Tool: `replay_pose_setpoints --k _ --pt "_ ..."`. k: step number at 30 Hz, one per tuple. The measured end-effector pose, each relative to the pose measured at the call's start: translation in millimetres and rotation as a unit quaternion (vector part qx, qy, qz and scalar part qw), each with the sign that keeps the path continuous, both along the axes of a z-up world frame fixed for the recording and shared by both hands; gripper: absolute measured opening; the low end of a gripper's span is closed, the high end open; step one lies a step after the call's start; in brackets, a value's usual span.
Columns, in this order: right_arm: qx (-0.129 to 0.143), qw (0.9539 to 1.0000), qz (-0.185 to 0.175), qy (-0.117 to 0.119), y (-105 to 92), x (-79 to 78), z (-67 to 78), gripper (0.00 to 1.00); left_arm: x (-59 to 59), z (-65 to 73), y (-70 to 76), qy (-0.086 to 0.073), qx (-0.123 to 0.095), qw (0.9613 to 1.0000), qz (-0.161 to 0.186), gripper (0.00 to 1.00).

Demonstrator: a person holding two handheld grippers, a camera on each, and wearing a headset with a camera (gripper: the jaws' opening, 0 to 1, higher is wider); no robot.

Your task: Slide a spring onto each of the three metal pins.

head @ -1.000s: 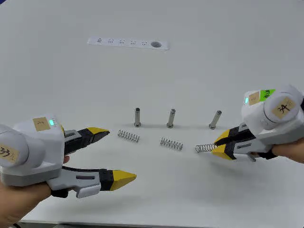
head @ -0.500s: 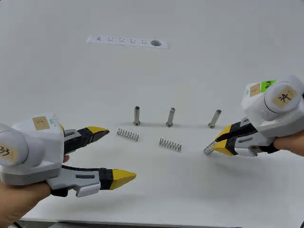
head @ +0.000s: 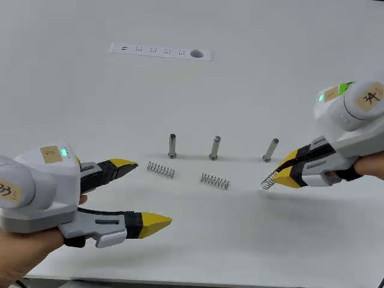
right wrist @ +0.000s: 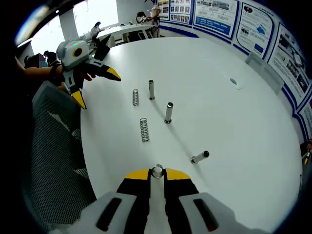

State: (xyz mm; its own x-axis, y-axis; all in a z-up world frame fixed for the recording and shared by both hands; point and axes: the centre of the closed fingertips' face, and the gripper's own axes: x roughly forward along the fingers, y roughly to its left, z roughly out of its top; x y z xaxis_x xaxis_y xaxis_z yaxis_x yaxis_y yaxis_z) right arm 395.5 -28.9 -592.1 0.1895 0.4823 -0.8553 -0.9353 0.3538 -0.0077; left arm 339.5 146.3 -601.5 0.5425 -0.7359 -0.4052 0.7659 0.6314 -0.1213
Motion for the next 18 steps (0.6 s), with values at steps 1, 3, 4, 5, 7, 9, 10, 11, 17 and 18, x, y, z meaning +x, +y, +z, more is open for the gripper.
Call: replay_pose_setpoints --k 1,3,4,5,7,9,10,11,17,18 --pt "0.000 1.0000 -0.001 -0.001 -1.1 2.6 4.3 0.11 -0.3 -0.1 0.1 0.000 0.000 1.0000 0.000 0.73" --pt "0.001 1.0000 -0.003 -0.002 -2.7 7.2 11.4 0.11 -0.7 -0.6 0.4 0.001 0.000 1.0000 0.000 0.73" --pt "0.000 1.0000 -0.004 -0.003 -3.3 9.0 13.7 0.11 -0.8 -0.8 0.6 0.001 0.000 1.0000 0.001 0.73" --pt "0.000 1.0000 -0.005 -0.005 -4.0 11.4 16.0 0.11 -0.8 -1.0 0.7 0.001 0.000 1.0000 0.001 0.73" --pt "-0.004 0.9999 -0.006 -0.010 -5.9 16.6 21.0 0.11 -0.8 -1.2 0.8 0.001 -0.001 1.0000 0.001 0.73" --pt "-0.006 0.9998 -0.008 -0.016 -7.7 22.4 25.8 0.11 -0.4 -0.7 0.9 0.000 0.000 1.0000 0.001 0.73" --pt "-0.007 0.9998 -0.009 -0.018 -8.5 25.0 27.7 0.11 -0.3 -0.3 1.0 0.000 -0.001 1.0000 0.001 0.73" --pt "-0.009 0.9997 -0.009 -0.021 -9.4 28.5 30.7 0.11 0.1 0.3 1.2 -0.001 -0.001 1.0000 0.002 0.73" --pt "-0.015 0.9992 -0.015 -0.034 -12.9 46.3 40.4 0.11 0.5 1.4 2.2 -0.002 0.000 1.0000 0.003 0.73" --pt "-0.016 0.9991 -0.016 -0.035 -13.0 49.3 41.7 0.11 0.3 1.3 2.5 -0.001 0.001 1.0000 0.003 0.73"
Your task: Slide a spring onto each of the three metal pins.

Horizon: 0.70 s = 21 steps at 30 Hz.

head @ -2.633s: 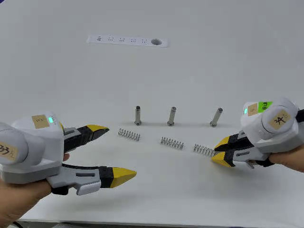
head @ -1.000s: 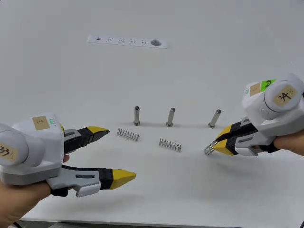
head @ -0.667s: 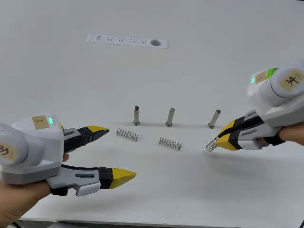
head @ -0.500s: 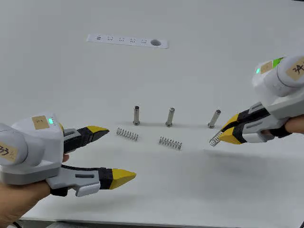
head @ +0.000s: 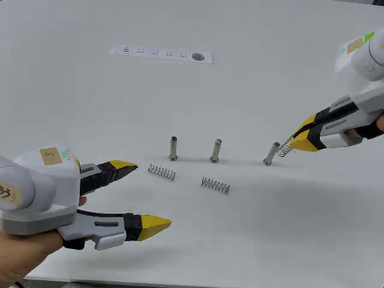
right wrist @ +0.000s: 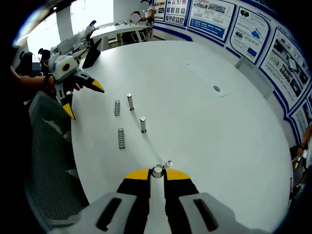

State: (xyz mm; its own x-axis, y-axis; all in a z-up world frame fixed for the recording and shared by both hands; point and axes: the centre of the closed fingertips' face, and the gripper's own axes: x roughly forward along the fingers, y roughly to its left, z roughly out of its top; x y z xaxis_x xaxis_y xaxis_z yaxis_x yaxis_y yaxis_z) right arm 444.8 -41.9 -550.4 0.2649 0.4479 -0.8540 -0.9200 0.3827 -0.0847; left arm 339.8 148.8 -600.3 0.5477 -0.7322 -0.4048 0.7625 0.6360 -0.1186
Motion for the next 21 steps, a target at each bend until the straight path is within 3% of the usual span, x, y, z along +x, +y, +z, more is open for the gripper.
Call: replay_pose_setpoints --k 4,13,21 --pt "-0.001 1.0000 -0.002 -0.003 1.0 7.2 2.3 0.11 0.2 0.5 1.5 0.000 0.000 1.0000 0.002 0.73" --pt "-0.013 0.9999 -0.006 0.003 2.9 19.3 -7.2 0.11 -0.8 -1.7 3.0 0.003 0.001 1.0000 0.004 0.73" --pt "-0.022 0.9997 -0.005 0.014 3.0 22.6 -13.9 0.11 -0.5 -4.0 6.1 0.005 0.000 0.9999 0.011 0.73"
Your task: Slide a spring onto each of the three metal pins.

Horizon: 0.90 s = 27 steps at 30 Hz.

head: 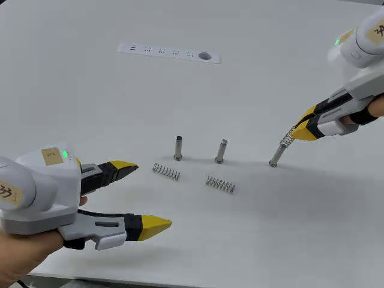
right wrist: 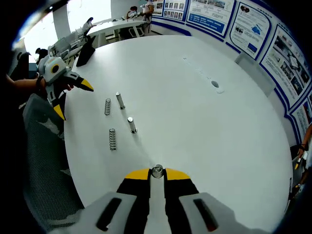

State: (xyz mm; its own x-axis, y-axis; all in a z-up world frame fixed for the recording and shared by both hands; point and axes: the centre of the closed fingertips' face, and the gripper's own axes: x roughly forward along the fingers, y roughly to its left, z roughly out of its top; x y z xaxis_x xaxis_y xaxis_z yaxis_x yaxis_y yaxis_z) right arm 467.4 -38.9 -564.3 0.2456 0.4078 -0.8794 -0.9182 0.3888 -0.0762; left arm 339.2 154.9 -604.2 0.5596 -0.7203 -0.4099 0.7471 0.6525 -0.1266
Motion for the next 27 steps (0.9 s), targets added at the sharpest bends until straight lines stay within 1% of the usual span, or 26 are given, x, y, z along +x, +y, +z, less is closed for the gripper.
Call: replay_pose_setpoints --k 11,19,27 --pt "-0.013 0.9999 0.002 0.011 -0.5 3.1 -10.3 0.11 -0.2 -1.6 1.1 0.003 -0.002 1.0000 0.005 0.73" --pt "-0.029 0.9994 0.003 0.021 0.3 3.8 -23.8 0.11 -0.3 -1.1 1.9 0.002 -0.001 1.0000 0.007 0.73" --pt "-0.033 0.9991 -0.001 0.028 0.1 4.4 -38.1 0.11 -2.4 -1.8 3.0 0.005 0.001 0.9999 0.010 0.73"
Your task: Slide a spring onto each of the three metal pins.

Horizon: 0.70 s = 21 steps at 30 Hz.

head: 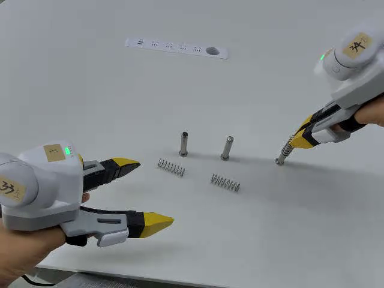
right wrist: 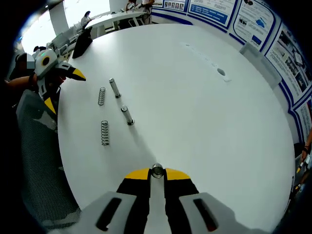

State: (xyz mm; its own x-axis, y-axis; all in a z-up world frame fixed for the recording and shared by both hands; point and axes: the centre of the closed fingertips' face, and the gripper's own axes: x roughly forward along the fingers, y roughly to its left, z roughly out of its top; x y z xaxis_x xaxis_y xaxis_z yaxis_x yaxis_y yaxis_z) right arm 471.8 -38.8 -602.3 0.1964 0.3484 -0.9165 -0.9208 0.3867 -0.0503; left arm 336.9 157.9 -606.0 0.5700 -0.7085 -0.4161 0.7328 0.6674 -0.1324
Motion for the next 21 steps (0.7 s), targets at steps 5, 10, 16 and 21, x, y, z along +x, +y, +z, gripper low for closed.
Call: replay_pose_setpoints --k 5,10,16,21 --pt "0.000 1.0000 -0.006 0.004 -0.3 2.8 -11.1 0.11 -0.9 -1.4 0.0 0.003 0.001 1.0000 0.002 0.73" --pt "0.001 0.9999 -0.011 0.010 -1.0 3.8 -15.6 0.11 0.8 -0.1 0.6 0.002 0.001 1.0000 0.003 0.73" --pt "0.003 0.9999 -0.011 0.013 -2.3 2.8 -21.2 0.11 0.6 -1.2 0.9 0.004 0.002 1.0000 0.004 0.73" --pt "0.006 0.9999 -0.002 0.008 -2.3 3.6 -20.6 0.12 0.0 -1.9 0.0 0.005 0.003 1.0000 0.002 0.73"
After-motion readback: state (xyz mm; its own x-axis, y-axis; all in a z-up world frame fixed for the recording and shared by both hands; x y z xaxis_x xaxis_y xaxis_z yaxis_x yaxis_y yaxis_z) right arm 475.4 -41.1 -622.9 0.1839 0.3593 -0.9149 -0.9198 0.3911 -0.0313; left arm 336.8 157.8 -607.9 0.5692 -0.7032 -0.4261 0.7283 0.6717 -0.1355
